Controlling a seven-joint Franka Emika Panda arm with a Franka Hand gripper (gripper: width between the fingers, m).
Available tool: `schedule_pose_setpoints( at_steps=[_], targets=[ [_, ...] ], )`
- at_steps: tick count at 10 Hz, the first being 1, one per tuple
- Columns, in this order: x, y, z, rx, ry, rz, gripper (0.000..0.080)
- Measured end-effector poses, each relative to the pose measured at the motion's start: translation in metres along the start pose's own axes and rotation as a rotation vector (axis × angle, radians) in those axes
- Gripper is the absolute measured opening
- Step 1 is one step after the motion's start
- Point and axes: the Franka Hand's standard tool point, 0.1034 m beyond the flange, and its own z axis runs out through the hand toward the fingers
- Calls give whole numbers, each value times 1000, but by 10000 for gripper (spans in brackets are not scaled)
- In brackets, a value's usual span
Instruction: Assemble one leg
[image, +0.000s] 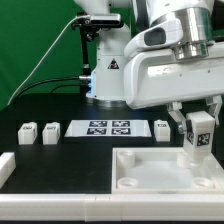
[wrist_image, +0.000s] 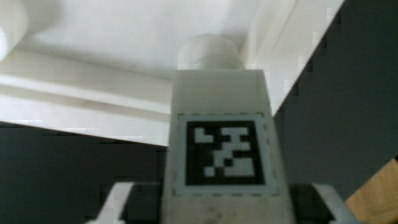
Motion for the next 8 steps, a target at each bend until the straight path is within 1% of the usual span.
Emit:
schedule_pose_setpoints(
  at_steps=[2, 4, 5, 6, 8],
  targets=[
    [9, 2, 7, 2, 9, 6, 292],
    [12, 1, 8, 3, 13, 5, 292],
    [16, 6, 9, -11, 53, 3, 292],
    [13, 8, 14, -11, 51, 6, 292],
    [13, 9, 16, -17, 68, 8, 292]
  ],
)
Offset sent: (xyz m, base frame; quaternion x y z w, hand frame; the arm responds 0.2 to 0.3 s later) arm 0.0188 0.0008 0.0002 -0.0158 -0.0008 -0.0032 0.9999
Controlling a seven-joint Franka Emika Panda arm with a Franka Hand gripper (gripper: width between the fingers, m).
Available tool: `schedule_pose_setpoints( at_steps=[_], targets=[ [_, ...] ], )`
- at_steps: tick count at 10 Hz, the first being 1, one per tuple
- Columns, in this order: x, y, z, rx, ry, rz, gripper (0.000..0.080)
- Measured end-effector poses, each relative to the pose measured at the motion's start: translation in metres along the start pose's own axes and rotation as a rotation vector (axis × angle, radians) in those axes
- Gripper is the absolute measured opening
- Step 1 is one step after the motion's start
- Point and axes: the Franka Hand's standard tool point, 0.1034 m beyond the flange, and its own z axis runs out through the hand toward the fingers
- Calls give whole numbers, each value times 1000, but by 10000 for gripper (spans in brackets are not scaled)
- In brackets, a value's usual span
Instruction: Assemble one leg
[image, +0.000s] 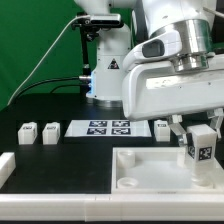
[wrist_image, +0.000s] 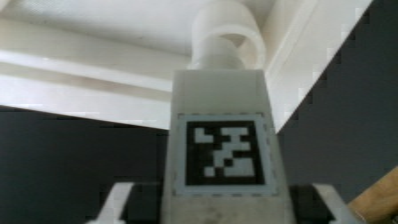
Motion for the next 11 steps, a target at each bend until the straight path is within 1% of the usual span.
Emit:
schedule_pose_setpoints(
  at_steps=[2, 4, 6, 7, 10, 11],
  targets=[
    [3, 0, 1, -8, 30, 0, 292],
    [4, -4, 2, -6, 37, -4, 292],
    [0, -10, 7, 0, 27, -10, 292],
    [-2, -10, 8, 0, 25, -11, 292],
    [-10, -4, 15, -4, 17, -9, 292],
    [-10, -1, 17, -9, 31, -12, 292]
  ],
)
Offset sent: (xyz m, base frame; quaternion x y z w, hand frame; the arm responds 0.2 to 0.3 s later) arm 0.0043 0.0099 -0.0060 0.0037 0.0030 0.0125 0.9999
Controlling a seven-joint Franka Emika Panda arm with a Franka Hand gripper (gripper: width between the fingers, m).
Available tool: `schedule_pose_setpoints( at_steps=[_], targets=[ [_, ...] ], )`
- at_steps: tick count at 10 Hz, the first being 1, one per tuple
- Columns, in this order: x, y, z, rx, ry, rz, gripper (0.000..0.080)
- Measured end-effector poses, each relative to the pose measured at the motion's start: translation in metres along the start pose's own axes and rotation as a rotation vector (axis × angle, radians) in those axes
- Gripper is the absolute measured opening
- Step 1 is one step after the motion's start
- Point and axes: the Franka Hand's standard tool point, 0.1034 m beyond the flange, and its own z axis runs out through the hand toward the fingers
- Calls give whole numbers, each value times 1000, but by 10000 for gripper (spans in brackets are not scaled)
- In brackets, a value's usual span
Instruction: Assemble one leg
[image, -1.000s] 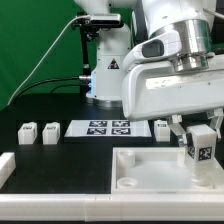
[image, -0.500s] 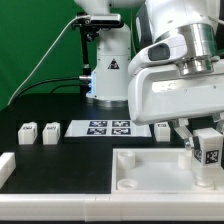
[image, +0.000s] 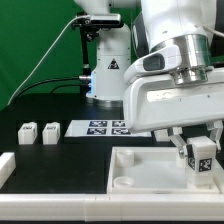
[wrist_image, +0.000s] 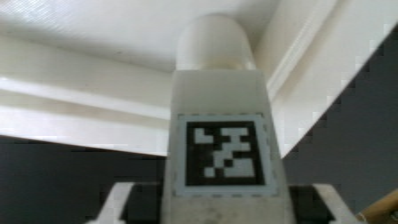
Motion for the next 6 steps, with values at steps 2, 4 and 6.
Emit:
schedule_pose_setpoints(
  at_steps=[2, 4, 6],
  targets=[
    [3, 3, 1, -12, 41, -6, 292],
    [4, 1, 0, -11, 42, -8, 292],
    [3, 2, 1, -11, 41, -7, 553]
  ],
)
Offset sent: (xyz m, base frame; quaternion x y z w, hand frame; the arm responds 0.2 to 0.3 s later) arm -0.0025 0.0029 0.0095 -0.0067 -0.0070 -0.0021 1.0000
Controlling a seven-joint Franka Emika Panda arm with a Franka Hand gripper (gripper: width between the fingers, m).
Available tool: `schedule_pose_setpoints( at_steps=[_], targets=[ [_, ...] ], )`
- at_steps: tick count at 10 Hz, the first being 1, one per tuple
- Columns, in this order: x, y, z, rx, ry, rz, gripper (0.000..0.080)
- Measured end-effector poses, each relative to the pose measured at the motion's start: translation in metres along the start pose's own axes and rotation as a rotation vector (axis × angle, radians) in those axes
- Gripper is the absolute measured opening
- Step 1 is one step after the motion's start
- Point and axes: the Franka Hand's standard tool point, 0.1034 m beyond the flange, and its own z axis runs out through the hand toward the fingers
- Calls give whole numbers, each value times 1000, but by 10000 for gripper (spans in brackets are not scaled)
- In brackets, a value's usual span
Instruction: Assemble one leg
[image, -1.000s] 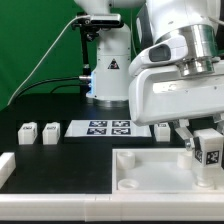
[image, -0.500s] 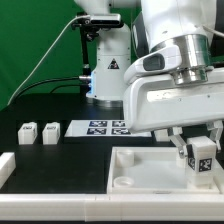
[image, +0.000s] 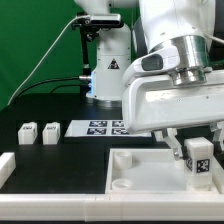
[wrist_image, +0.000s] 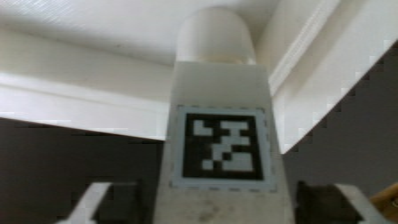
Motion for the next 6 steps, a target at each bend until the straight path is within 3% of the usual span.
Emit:
schedule_pose_setpoints(
  at_steps=[1, 3, 6],
  targets=[
    [0, 0, 0, 0, 0, 0, 553],
    [0, 0, 0, 0, 0, 0, 644],
    [0, 0, 0, 0, 0, 0, 648]
  ],
)
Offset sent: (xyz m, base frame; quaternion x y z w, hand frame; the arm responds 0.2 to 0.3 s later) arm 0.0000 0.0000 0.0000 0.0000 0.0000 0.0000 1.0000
